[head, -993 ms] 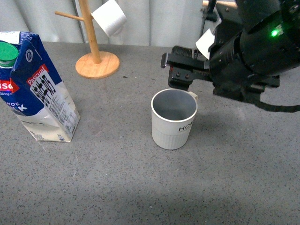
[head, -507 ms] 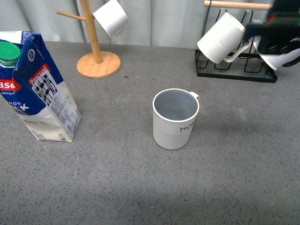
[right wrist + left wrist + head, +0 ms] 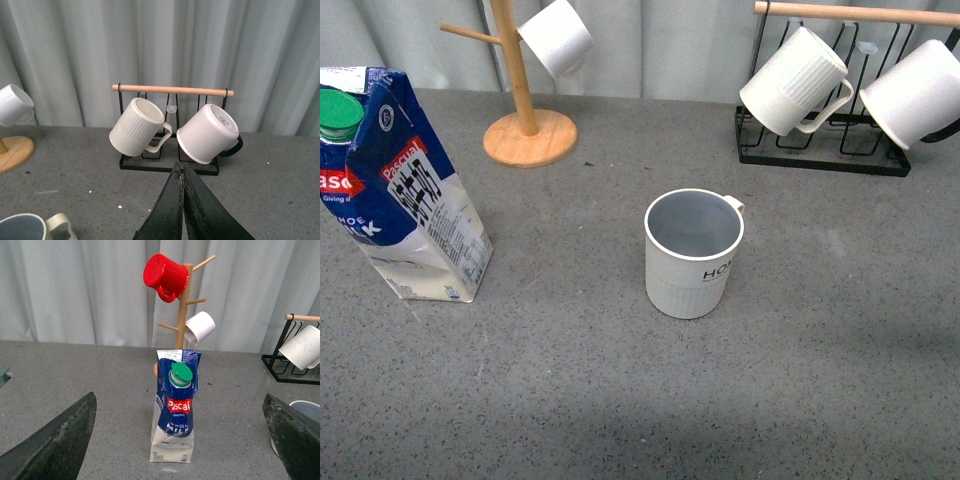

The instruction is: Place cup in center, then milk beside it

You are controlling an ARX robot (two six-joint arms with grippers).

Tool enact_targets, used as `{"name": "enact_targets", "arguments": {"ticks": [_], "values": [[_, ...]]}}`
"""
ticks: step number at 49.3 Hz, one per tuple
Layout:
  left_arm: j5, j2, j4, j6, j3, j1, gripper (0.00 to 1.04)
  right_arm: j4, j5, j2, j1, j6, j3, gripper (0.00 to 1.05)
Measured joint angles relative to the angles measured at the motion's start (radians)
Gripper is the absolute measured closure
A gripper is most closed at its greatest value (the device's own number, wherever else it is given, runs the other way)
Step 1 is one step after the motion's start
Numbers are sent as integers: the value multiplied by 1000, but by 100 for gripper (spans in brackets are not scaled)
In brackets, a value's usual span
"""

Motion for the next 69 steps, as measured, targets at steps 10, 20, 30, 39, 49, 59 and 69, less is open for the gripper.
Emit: {"name": "enact_targets", "arguments": {"ticks": [10,20,30,39,49,59,69], "values": [[0,0,0,0,0,0,7,-73,-36,-138,-47,0,-72,104],[0,0,0,0,0,0,7,-166,-70,-280,-78,0,-119,104],[0,0,0,0,0,0,7,-316,-158,-475,-172,0,-163,104],[0,0,0,0,0,0,7,-418,-165,-596,-174,0,-178,104],[0,0,0,0,0,0,7,-562,-165,-757,-174,0,-187,104],[0,0,0,0,0,0,7,-673,-165,-876,-174,0,-187,104],[0,0,0,0,0,0,7,-769,-165,-977,-174,0,-187,104]]}}
